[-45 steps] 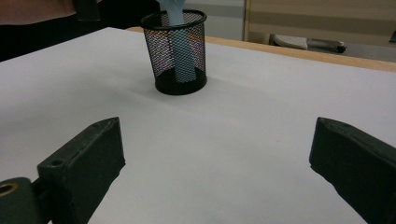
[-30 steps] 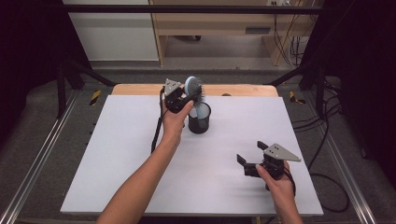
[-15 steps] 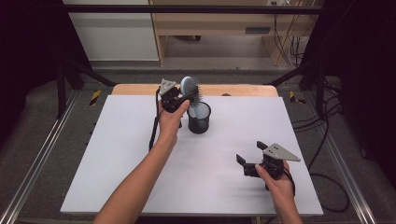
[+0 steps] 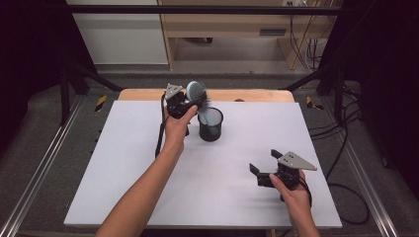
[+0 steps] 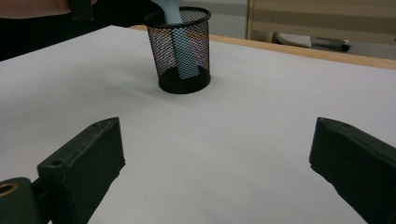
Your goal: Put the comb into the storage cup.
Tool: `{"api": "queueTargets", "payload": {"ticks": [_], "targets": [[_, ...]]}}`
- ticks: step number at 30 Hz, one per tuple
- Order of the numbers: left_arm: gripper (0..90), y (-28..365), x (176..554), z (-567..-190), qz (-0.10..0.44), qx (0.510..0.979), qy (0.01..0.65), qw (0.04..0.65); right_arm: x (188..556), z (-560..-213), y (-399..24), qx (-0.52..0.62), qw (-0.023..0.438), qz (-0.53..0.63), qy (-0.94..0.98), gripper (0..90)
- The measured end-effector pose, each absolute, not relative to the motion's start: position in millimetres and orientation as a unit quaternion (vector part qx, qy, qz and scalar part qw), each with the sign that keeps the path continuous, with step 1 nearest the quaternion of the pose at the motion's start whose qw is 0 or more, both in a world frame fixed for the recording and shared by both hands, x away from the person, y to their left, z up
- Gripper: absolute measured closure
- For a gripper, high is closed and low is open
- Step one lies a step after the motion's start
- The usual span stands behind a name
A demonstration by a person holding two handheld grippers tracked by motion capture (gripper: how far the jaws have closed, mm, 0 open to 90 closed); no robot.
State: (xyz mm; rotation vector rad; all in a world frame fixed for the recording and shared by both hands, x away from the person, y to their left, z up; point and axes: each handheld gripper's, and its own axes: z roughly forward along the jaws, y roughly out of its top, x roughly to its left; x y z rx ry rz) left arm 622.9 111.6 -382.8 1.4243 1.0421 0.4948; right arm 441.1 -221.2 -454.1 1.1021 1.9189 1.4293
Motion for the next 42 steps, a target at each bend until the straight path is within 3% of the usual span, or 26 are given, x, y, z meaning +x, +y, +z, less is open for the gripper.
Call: {"api": "queueTargets", "payload": {"ticks": [26, 42], "targets": [[36.7, 119.6, 625.0, -388.5, 0.218, 0.619, 0.459, 0.599, 441.0, -454.5, -220.1, 0.404, 0.249, 0.524, 0.707, 3.4], [26.4, 118.2, 624.4, -389.4, 0.220, 0.626, 0.455, 0.594, 441.0, -454.7, -219.6, 0.402, 0.248, 0.524, 0.709, 3.4]]}}
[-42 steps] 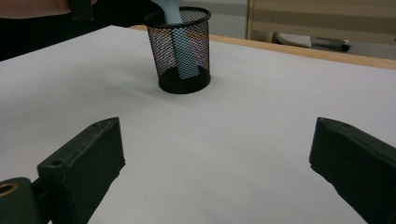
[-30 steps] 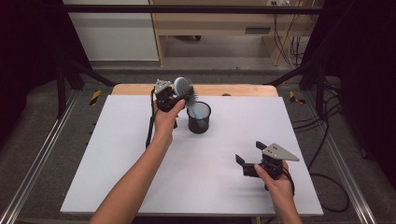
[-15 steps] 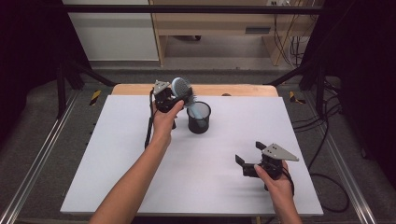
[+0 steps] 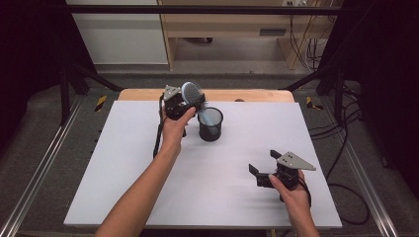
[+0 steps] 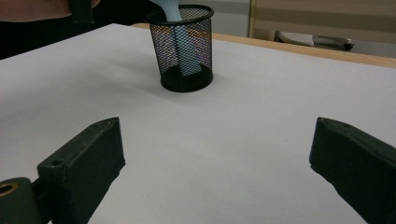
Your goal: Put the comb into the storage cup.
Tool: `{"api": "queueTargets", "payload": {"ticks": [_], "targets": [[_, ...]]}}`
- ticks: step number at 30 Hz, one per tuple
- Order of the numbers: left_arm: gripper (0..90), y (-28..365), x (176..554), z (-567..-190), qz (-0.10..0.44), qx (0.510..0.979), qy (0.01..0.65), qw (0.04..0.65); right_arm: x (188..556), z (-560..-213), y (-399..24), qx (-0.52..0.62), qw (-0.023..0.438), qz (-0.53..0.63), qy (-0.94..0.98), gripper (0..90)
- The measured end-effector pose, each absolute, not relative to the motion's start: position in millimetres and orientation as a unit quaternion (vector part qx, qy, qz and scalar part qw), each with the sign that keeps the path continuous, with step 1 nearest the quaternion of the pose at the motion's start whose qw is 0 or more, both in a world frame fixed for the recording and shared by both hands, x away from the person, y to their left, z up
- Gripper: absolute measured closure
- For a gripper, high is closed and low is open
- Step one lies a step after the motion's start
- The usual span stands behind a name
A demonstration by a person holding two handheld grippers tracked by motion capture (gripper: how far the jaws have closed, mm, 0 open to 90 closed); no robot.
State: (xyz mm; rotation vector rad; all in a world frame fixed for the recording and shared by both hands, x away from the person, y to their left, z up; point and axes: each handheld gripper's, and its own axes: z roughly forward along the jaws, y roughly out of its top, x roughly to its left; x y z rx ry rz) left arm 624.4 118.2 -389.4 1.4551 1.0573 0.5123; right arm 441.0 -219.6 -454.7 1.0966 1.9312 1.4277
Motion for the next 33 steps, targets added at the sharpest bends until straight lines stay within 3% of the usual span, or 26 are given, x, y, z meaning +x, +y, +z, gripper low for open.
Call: {"api": "queueTargets", "payload": {"ticks": [14, 33], "targets": [[5.2, 116.8, 625.4, -391.5, 0.219, 0.622, 0.466, 0.590, 441.1, -455.0, -219.6, 0.404, 0.246, 0.523, 0.709, 3.4], [3.1, 116.1, 622.8, -388.2, 0.235, 0.619, 0.454, 0.596, 440.9, -454.8, -219.4, 0.404, 0.245, 0.525, 0.708, 3.4]]}}
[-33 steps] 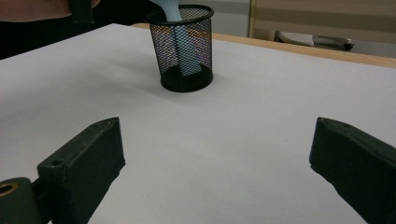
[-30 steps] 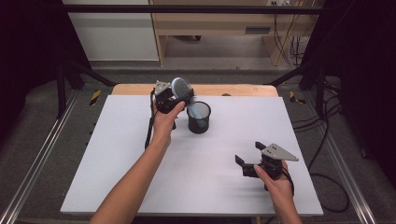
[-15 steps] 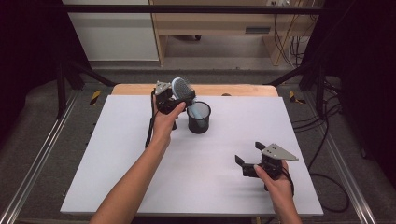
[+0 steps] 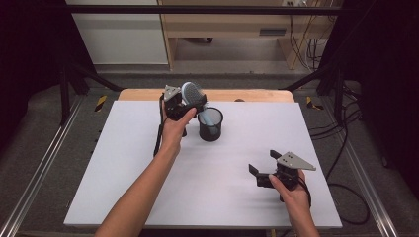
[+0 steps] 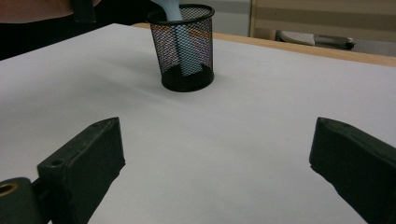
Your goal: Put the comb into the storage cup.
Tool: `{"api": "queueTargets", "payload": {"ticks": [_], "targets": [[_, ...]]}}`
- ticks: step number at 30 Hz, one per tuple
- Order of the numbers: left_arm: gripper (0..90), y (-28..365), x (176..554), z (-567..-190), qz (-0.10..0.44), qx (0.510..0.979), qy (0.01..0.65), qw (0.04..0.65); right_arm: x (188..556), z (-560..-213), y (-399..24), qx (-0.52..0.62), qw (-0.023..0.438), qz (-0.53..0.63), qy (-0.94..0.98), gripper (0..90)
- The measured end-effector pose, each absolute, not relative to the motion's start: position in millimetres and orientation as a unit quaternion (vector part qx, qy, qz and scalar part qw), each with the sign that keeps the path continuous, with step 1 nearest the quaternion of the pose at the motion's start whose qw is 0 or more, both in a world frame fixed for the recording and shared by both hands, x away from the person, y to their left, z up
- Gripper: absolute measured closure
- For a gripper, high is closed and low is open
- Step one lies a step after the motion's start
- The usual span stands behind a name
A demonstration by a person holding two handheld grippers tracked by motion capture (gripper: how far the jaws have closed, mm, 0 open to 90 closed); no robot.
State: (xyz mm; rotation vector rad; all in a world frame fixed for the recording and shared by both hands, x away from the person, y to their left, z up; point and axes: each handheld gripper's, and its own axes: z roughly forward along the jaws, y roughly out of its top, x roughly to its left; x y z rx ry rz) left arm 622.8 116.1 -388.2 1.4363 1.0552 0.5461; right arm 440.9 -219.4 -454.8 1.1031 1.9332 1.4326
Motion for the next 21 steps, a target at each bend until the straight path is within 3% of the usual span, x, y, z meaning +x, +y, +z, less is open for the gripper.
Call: {"api": "queueTargets", "payload": {"ticks": [21], "targets": [[2.8, 120.5, 618.2, -388.9, 0.242, 0.619, 0.449, 0.598, 441.0, -455.1, -218.8, 0.402, 0.243, 0.524, 0.710, 3.4]]}}
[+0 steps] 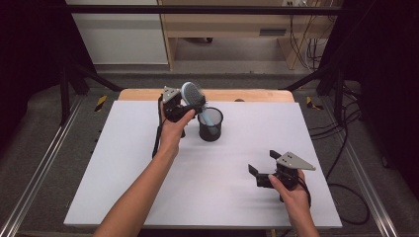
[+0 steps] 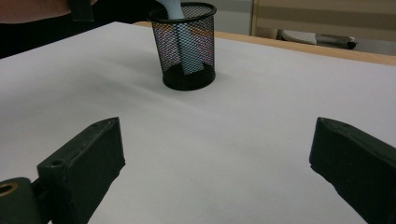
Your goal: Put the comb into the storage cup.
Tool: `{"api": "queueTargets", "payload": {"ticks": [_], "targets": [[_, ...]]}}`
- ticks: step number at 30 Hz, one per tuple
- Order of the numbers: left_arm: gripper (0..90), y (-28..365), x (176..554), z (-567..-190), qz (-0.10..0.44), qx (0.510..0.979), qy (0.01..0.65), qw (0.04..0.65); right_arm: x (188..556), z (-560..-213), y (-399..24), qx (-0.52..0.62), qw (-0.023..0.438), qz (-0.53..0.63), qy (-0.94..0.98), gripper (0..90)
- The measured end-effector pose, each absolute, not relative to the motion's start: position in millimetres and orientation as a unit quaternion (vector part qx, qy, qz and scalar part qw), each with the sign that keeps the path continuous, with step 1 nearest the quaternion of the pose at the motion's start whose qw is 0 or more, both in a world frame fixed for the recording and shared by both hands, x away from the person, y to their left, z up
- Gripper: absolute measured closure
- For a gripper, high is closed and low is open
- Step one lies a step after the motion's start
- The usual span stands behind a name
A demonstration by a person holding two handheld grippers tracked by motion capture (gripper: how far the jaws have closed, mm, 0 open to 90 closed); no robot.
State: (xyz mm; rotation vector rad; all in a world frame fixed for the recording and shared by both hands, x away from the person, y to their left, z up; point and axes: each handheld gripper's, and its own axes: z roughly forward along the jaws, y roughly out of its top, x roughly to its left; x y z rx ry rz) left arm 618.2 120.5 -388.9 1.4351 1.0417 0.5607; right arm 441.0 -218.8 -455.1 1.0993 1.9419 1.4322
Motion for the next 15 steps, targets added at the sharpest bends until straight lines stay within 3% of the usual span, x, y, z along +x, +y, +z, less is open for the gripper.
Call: {"api": "queueTargets", "payload": {"ticks": [15], "targets": [[1.8, 123.0, 606.4, -385.7, 0.251, 0.624, 0.430, 0.603, 440.9, -455.2, -218.3, 0.400, 0.244, 0.522, 0.713, 3.4]]}}
